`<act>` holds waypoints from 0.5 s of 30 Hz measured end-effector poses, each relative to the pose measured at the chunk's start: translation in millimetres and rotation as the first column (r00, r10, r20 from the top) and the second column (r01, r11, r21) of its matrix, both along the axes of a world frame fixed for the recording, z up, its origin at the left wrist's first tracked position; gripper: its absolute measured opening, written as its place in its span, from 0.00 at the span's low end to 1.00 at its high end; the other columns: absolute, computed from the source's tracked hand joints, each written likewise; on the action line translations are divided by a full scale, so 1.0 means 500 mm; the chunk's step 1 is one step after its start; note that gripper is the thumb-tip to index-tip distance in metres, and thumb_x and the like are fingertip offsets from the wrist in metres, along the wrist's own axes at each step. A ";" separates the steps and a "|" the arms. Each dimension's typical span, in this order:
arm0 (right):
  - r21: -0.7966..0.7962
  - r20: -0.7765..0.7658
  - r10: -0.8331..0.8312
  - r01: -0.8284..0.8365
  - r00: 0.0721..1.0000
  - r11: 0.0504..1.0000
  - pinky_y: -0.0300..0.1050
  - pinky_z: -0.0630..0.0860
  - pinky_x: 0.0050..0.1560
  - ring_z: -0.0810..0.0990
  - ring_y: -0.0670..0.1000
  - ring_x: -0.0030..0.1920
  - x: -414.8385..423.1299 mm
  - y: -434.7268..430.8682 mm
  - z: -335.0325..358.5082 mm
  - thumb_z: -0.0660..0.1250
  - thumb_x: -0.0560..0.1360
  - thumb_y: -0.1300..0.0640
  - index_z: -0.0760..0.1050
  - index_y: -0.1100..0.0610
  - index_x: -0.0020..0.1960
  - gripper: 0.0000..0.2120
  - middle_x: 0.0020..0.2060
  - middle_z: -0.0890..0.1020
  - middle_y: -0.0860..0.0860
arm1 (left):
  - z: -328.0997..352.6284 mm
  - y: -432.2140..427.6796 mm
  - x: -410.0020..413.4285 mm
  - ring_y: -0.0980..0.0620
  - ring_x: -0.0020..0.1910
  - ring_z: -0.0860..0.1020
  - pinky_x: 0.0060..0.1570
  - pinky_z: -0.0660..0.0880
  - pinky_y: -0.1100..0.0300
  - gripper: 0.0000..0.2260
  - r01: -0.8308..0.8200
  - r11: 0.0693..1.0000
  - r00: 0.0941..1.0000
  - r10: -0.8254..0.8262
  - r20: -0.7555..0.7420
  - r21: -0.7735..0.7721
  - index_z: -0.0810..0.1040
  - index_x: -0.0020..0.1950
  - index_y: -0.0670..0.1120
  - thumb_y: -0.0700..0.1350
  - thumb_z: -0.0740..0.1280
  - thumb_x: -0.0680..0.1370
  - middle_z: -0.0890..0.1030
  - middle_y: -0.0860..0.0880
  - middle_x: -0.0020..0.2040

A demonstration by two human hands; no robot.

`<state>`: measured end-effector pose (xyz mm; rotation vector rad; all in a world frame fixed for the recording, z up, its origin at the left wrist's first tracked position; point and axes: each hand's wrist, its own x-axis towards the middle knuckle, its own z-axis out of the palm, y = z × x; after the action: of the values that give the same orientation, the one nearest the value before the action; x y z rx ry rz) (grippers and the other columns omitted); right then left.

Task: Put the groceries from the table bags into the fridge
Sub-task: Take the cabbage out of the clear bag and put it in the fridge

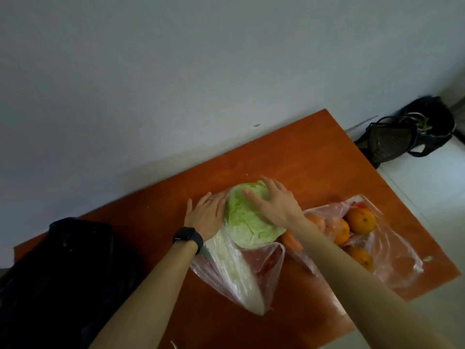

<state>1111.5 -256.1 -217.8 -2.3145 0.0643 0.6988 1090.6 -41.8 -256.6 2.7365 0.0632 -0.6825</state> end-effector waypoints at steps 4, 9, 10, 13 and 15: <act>-0.177 0.001 0.197 -0.194 0.980 0.965 0.69 0.57 0.73 0.50 0.62 0.79 -0.027 0.036 -0.004 0.57 0.62 0.17 0.47 0.31 0.76 0.48 0.81 0.50 0.48 | -0.009 0.001 0.011 0.53 0.74 0.65 0.74 0.54 0.47 0.18 -0.002 0.999 0.994 -0.003 0.113 0.045 0.70 0.72 0.58 0.51 0.50 0.85 0.76 0.53 0.69; -0.148 0.154 0.195 -0.173 0.969 0.974 0.66 0.60 0.74 0.51 0.60 0.79 -0.094 -0.016 -0.036 0.59 0.62 0.18 0.47 0.31 0.76 0.48 0.81 0.50 0.48 | -0.008 0.007 0.034 0.46 0.59 0.76 0.58 0.66 0.51 0.13 0.019 0.982 0.973 -0.062 0.221 0.189 0.75 0.63 0.57 0.46 0.61 0.80 0.82 0.52 0.56; -0.126 0.204 0.183 -0.160 0.962 0.979 0.65 0.60 0.74 0.50 0.60 0.79 -0.114 -0.026 -0.043 0.59 0.63 0.18 0.48 0.31 0.77 0.48 0.81 0.50 0.48 | -0.010 0.004 0.035 0.45 0.58 0.77 0.55 0.68 0.51 0.13 -0.019 0.989 0.978 -0.012 0.207 0.147 0.76 0.62 0.57 0.46 0.62 0.79 0.82 0.51 0.57; -0.048 0.312 0.123 -0.114 0.942 0.992 0.64 0.59 0.75 0.51 0.58 0.80 -0.160 -0.048 -0.057 0.62 0.63 0.19 0.52 0.34 0.77 0.48 0.81 0.51 0.48 | -0.012 -0.010 0.028 0.46 0.54 0.79 0.50 0.76 0.52 0.12 -0.181 0.979 0.976 0.191 0.109 -0.094 0.79 0.58 0.57 0.44 0.64 0.79 0.82 0.51 0.57; -0.015 0.362 0.097 -0.098 0.927 0.995 0.64 0.59 0.75 0.51 0.57 0.80 -0.179 -0.052 -0.062 0.65 0.64 0.21 0.55 0.35 0.78 0.48 0.81 0.51 0.47 | 0.001 -0.017 0.012 0.48 0.55 0.79 0.52 0.78 0.52 0.11 -0.251 0.939 0.944 0.292 0.155 -0.236 0.80 0.57 0.57 0.45 0.65 0.78 0.82 0.51 0.56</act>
<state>1021.8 -282.3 -249.0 -2.4179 -0.2228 0.3072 1096.6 -50.5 -256.4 2.5049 0.3027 -0.3298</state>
